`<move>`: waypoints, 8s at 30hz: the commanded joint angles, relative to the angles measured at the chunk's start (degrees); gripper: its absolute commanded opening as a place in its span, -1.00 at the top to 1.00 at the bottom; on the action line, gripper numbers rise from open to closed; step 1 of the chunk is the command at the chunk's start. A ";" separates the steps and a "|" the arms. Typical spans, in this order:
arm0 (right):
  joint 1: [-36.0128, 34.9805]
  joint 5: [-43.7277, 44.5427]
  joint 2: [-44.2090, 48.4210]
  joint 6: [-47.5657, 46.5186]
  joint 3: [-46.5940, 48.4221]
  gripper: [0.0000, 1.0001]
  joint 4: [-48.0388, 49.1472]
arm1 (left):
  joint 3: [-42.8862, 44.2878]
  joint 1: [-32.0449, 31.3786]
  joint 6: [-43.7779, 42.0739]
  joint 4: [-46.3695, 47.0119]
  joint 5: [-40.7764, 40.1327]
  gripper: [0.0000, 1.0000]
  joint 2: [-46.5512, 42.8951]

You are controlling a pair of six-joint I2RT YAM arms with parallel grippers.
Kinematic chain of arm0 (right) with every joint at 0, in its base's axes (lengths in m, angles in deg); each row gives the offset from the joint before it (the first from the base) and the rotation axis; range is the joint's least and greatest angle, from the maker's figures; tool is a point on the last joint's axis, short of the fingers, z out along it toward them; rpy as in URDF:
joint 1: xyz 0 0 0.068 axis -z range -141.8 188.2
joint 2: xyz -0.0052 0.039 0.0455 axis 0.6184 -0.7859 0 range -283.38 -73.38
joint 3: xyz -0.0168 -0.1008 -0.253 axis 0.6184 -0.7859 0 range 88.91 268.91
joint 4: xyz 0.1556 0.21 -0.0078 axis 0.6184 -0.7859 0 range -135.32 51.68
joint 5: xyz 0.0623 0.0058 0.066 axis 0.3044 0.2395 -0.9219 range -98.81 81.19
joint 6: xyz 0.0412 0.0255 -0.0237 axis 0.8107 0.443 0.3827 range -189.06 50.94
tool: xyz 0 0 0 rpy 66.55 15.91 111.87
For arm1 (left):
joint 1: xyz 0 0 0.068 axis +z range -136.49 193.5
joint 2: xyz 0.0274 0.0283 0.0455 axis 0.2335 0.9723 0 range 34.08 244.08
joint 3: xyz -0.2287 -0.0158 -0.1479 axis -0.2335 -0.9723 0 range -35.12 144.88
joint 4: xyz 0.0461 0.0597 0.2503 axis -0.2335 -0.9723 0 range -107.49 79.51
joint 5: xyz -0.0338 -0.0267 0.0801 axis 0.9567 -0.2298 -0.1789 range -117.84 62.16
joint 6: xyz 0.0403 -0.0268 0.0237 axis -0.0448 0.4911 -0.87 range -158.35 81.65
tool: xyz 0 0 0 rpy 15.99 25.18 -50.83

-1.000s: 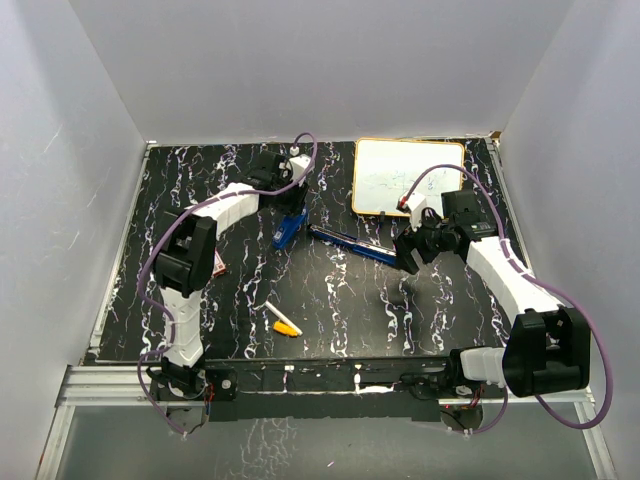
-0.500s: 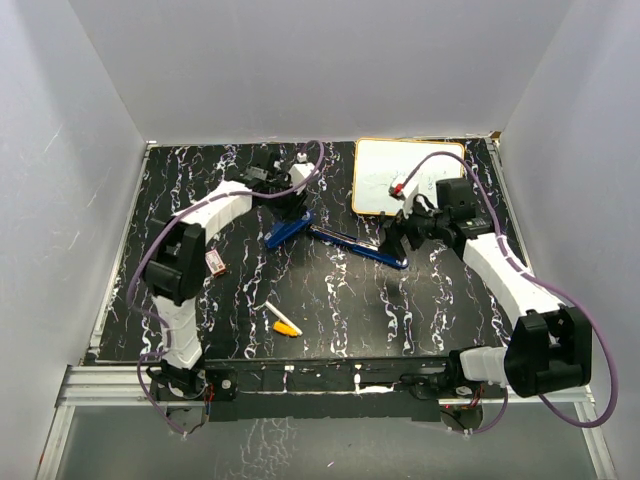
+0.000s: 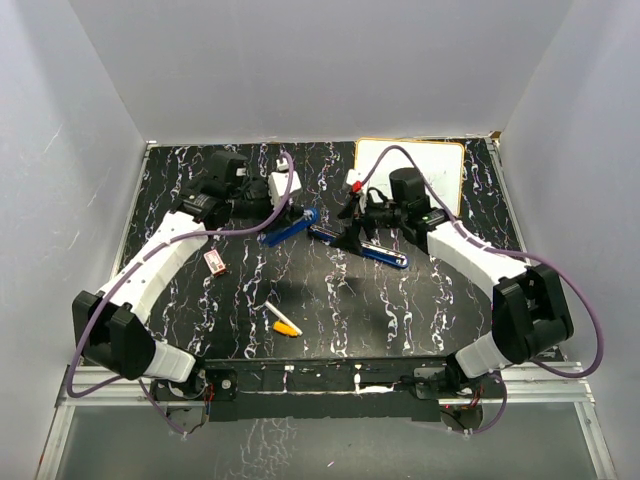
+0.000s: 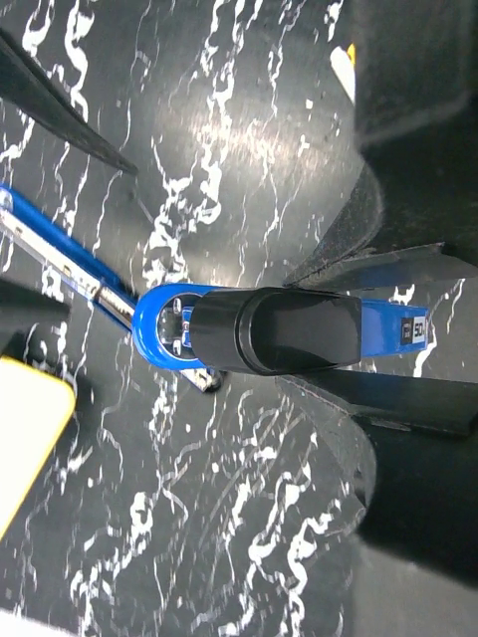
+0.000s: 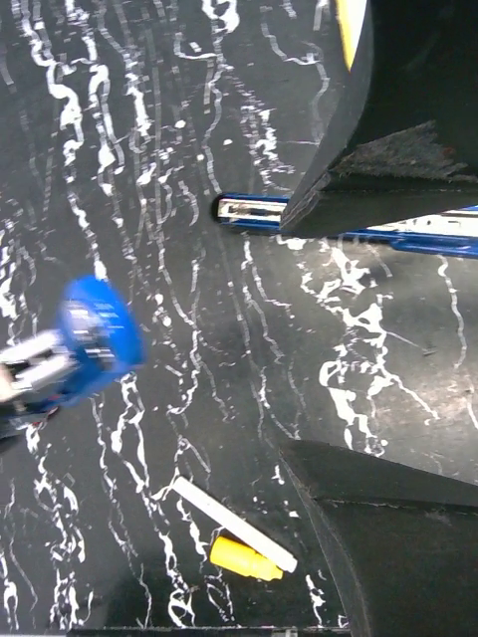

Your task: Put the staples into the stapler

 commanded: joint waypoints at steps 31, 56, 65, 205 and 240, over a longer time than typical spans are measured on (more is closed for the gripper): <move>1.18 11.03 -4.02 -24.35 -14.52 0.84 -2.45 | -12.43 1.68 -18.31 2.47 15.88 1.00 2.65; 1.55 19.64 -15.20 -24.46 -9.30 0.39 -12.94 | -17.16 8.68 -30.06 0.90 1.89 0.57 15.82; -0.07 23.30 -13.72 -18.97 -10.87 0.11 -15.86 | -14.99 8.70 -28.54 3.24 -2.85 -0.16 18.02; -7.32 39.36 -4.39 8.96 -2.93 -0.17 -12.92 | -17.31 24.17 2.59 0.20 -22.29 -0.95 2.85; -7.31 43.39 0.26 1.24 2.04 -0.46 -16.37 | -13.17 24.79 -4.90 -29.23 2.98 -0.48 15.70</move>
